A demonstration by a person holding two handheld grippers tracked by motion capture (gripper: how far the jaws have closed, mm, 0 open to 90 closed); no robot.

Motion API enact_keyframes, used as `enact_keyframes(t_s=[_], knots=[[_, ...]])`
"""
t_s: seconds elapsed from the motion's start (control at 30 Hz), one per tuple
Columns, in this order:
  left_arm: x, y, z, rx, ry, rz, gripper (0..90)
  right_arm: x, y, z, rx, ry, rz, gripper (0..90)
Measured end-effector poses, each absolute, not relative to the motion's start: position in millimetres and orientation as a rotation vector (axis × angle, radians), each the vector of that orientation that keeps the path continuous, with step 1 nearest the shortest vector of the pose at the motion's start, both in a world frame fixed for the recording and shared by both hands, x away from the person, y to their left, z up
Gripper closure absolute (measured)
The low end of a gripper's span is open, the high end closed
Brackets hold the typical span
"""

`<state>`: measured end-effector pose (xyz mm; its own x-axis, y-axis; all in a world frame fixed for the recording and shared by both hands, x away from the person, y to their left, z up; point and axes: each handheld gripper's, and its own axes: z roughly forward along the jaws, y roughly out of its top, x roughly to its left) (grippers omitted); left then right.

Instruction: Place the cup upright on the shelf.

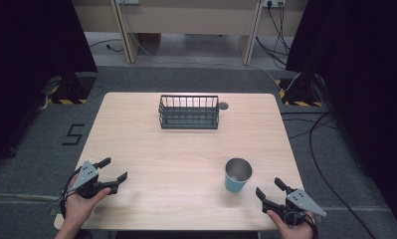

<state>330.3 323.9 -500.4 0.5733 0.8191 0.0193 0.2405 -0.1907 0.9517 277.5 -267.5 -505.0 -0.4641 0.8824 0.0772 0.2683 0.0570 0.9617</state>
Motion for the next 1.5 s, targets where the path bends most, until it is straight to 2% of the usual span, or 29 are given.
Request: enact_keyframes(t_s=[0.3, 1.5], knots=[[330, 324, -500, 1.725, 0.883, 0.678, 14.7, 280, -246, -505, 1.069, 1.868, 1.434, 16.0], [328, 319, -499, 1.725, 0.853, 0.653, 14.8, 315, -202, -497, 0.970, 1.965, 1.439, 14.3]])
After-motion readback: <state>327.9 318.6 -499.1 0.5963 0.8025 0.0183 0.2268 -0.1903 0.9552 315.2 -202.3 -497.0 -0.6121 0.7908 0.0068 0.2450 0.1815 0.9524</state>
